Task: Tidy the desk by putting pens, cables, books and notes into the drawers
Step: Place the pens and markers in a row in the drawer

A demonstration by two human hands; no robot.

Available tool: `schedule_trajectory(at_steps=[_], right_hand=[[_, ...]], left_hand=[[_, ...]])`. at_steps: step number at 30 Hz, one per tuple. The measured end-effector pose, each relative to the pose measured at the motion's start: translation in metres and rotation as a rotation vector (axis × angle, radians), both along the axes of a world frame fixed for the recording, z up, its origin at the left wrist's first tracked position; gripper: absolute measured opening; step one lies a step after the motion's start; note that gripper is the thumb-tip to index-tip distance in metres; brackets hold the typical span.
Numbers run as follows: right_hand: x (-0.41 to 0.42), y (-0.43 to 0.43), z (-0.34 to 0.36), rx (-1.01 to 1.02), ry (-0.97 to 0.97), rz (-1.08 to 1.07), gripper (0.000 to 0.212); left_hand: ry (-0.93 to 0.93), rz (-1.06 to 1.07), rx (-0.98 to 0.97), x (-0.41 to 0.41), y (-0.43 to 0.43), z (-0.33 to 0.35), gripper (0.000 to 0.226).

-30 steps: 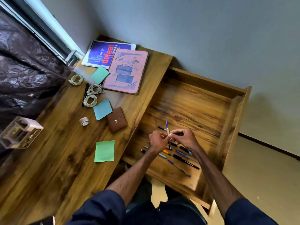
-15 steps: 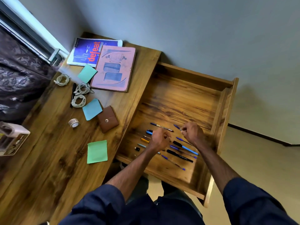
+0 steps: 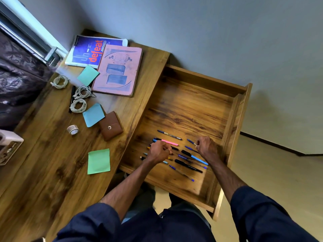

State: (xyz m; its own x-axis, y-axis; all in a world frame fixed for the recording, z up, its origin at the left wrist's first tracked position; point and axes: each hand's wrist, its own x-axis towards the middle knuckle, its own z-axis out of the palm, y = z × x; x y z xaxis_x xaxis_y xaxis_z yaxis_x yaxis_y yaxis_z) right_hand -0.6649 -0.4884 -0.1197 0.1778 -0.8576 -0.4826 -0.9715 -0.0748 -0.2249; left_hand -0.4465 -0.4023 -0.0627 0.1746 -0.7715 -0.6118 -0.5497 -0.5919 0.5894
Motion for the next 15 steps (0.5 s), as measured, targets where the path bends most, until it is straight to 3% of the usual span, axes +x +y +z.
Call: schedule_trajectory(at_steps=[9, 13, 15], right_hand=[[-0.003, 0.004, -0.003, 0.033, 0.042, -0.005, 0.01], [0.001, 0.001, -0.003, -0.039, 0.011, 0.009, 0.004], [0.017, 0.002, 0.007, -0.129, -0.047, 0.046, 0.011]], left_hand=[[0.026, 0.002, 0.011, 0.003, 0.005, 0.003, 0.008], [0.009, 0.0, 0.029, 0.004, 0.008, 0.004, 0.01], [0.008, 0.006, 0.035, 0.005, 0.009, 0.005, 0.007]])
